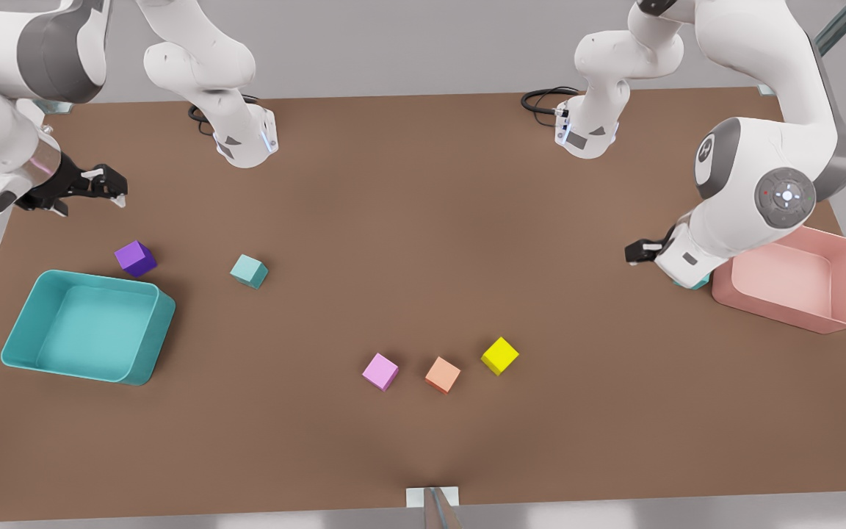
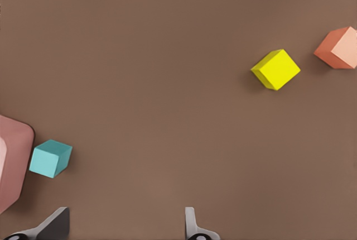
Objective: Stack the two blue cubes on top of each other
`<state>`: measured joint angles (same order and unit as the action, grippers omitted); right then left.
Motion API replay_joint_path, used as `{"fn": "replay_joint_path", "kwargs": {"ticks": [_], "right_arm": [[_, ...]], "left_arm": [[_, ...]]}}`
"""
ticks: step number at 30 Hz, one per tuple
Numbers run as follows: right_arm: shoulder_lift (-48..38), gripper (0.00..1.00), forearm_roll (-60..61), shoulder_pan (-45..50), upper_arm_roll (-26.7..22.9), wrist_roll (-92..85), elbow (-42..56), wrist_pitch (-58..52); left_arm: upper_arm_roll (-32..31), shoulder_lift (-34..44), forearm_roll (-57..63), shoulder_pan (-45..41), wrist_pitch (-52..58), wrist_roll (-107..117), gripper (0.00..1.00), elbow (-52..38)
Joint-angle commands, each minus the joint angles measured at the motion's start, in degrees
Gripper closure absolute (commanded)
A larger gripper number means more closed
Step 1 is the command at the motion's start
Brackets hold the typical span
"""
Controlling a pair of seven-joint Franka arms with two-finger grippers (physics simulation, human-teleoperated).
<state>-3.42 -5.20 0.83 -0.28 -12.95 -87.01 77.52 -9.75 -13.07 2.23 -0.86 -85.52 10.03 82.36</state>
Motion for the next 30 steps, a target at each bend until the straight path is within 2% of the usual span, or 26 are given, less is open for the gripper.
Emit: {"fn": "replay_joint_path", "kwargs": {"ticks": [1, 3, 5, 6, 7, 8, 12, 14, 16, 20, 26, 30], "right_arm": [[-0.01, 0.0, 0.02, -0.74, 0.02, -4.8, 0.0, 1.75], [0.43, 0.0, -0.07, -0.75, 0.02, -3.66, 0.0, 1.49], [7.79, 0.0, 0.02, 0.13, 0.02, -1.65, -0.97, 0.17], [12.47, 0.0, 0.28, 0.31, 0.02, 5.04, -1.49, 1.05], [14.84, 0.03, 0.63, 0.31, 0.02, 8.82, -2.46, 3.16], [15.55, 0.01, 1.25, 0.31, 0.02, 10.75, -6.15, 7.37], [11.51, 0.0, 4.68, 0.49, 0.02, 21.29, -24.25, 26.45], [10.19, 0.0, 4.68, 4.18, 0.1, 33.33, -30.85, 32.78], [13.88, 0.0, 5.82, 4.35, -0.07, 36.86, -30.68, 34.8], [15.9, 0.0, 7.14, 4.18, -0.77, 38.7, -31.99, 38.49], [12.39, 0.0, 7.4, 4.53, -0.95, 47.05, -46.05, 57.47], [14.14, 0.0, 8.37, 5.14, -0.86, 50.48, -47.82, 61.26]], "left_arm": [[0.0, 0.06, 0.06, 0.07, -2.19, 3.94, 0.0, 0.0], [0.0, 0.06, 0.06, 0.07, -2.19, 3.94, 0.0, 0.0], [0.0, 0.06, 0.06, 0.07, -2.19, 3.94, 0.0, 0.0], [0.0, -0.46, 0.06, 0.07, -2.19, 3.94, 0.0, 0.08], [-0.09, -0.9, 0.06, 0.07, -2.1, 3.94, 0.0, 0.17], [0.0, -0.9, 0.06, 0.07, -1.84, 3.94, 0.0, 0.17], [-0.09, -1.26, 0.06, 0.07, -0.52, 4.03, 0.0, 0.17], [-0.09, -1.26, 0.06, 0.07, -0.26, 4.03, 0.0, 0.17], [-0.09, -1.34, 0.06, 0.07, 0.09, 4.12, 0.0, 0.26], [0.0, -1.61, 0.06, 0.15, 1.32, 4.03, 0.0, 0.26], [0.0, -1.61, 0.23, 0.42, 2.11, 4.03, 0.0, 0.17], [0.0, -1.61, 0.23, 0.42, 2.2, 4.03, 0.0, 0.17]]}}
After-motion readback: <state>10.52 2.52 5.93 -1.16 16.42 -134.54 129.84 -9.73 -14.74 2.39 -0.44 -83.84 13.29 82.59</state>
